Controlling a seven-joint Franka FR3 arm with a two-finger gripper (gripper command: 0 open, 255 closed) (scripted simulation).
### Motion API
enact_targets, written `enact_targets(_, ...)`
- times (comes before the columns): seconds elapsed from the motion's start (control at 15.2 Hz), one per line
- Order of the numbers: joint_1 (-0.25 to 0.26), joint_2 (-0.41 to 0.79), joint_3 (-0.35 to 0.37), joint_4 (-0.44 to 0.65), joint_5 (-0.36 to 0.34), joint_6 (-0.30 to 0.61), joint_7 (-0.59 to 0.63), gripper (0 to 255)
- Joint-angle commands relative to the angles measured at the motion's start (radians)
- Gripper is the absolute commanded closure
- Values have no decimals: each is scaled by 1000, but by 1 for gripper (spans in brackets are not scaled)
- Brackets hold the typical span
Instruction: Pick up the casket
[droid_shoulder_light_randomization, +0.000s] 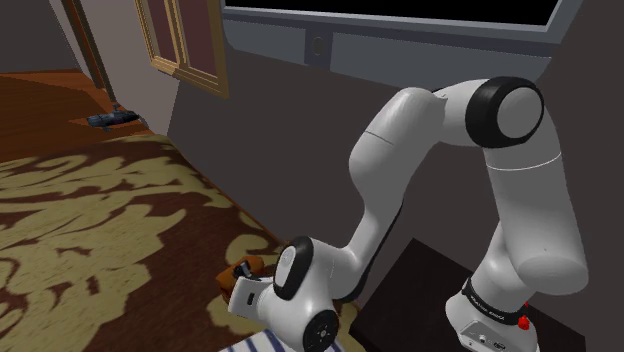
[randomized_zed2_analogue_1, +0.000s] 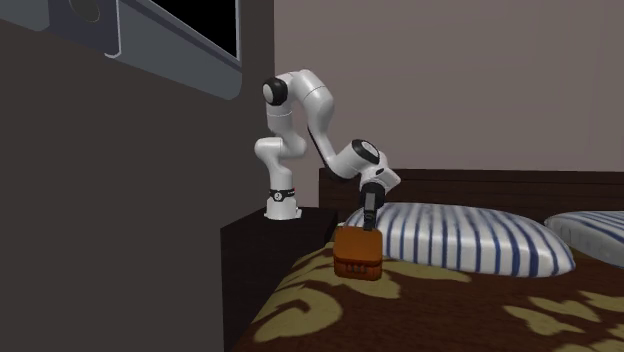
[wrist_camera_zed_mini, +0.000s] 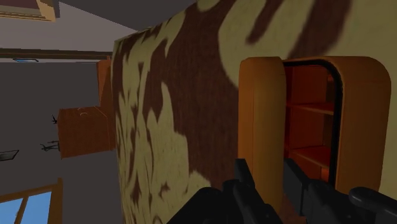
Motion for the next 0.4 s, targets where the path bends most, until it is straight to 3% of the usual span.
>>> enact_targets(0.0, -9, -27, 11, -5, 22, 9, -19, 255)
enact_targets(0.33, -23, -67, 26, -13, 55, 25, -46, 255)
